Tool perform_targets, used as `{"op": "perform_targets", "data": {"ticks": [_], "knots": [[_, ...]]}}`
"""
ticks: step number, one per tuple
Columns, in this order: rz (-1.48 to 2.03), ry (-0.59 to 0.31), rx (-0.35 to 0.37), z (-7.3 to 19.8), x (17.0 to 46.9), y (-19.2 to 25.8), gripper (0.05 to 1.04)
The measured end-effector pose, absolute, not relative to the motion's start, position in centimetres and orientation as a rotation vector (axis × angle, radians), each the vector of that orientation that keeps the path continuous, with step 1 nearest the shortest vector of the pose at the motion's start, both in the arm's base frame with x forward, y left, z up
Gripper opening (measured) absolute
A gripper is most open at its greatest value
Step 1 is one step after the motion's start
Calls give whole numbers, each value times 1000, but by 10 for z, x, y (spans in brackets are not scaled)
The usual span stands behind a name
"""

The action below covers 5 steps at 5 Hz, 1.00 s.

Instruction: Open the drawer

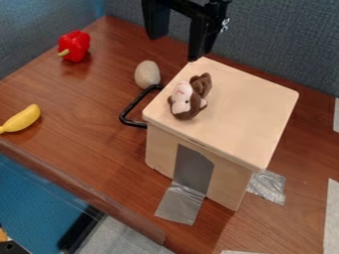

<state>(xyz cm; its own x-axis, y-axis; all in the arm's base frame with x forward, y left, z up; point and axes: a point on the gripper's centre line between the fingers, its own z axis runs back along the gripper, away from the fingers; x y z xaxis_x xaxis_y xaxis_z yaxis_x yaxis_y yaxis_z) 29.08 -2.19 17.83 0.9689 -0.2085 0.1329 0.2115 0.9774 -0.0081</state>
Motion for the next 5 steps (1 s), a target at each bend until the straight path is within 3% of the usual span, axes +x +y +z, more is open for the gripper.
{"op": "perform_targets", "data": {"ticks": [1,2,4,5], "knots": [[-211,-103,-29,171,291,-22,1001],[-98,-120,-90,180,296,8,1001],[45,-154,-101,168,304,60,1001],[58,-128,-116,131,305,67,1001]]}}
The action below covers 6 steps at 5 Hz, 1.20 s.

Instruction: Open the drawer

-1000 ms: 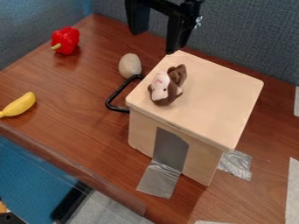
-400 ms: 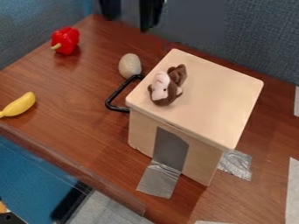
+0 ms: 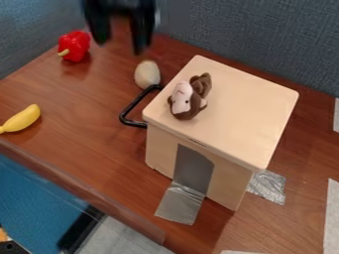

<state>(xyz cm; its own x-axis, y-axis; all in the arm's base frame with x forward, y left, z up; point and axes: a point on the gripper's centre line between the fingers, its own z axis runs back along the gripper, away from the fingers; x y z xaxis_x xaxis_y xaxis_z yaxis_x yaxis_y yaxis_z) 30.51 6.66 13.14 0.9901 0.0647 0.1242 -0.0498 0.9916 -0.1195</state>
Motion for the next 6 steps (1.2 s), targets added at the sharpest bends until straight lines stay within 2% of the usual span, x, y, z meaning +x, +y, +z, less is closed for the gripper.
{"op": "perform_targets", "data": {"ticks": [2,3,4,6], "knots": [[61,-75,-82,75,308,83,1001],[50,-31,-78,59,313,85,1001],[56,22,-122,46,320,82,1001],[-3,118,-167,21,329,53,1001]]}}
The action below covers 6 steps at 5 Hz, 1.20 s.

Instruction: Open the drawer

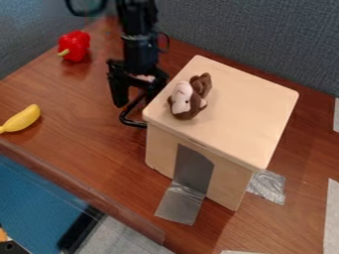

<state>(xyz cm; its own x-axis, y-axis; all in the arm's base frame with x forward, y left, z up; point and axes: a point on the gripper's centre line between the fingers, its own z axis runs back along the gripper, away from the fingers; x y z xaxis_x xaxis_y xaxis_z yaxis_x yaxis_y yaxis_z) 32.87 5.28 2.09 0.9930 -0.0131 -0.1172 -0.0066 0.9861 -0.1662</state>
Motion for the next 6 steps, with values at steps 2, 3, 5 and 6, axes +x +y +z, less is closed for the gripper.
{"op": "perform_targets", "data": {"ticks": [2,3,5,6], "knots": [[-9,168,-135,14,326,50,689],[28,170,-122,14,321,66,359],[112,146,-106,23,315,111,124],[148,139,-103,26,312,129,122]]}}
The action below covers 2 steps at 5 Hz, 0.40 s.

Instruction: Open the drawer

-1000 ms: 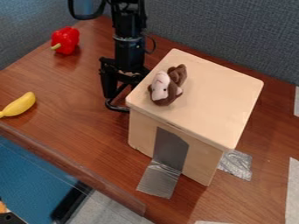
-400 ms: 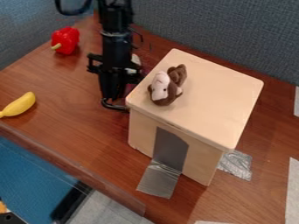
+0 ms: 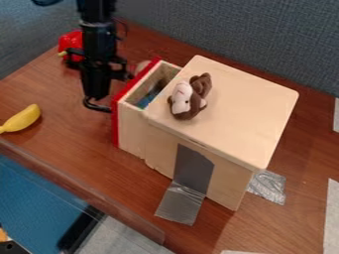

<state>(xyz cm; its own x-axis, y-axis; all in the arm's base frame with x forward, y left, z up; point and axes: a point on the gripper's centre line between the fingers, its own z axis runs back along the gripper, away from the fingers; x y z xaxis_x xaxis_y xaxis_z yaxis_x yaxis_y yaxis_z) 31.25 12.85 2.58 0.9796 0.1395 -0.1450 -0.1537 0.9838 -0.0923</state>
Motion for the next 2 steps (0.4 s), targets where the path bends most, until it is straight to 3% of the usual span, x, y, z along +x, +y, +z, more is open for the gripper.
{"op": "perform_targets", "data": {"ticks": [2], "knots": [[209,118,-87,35,307,160,122]]}}
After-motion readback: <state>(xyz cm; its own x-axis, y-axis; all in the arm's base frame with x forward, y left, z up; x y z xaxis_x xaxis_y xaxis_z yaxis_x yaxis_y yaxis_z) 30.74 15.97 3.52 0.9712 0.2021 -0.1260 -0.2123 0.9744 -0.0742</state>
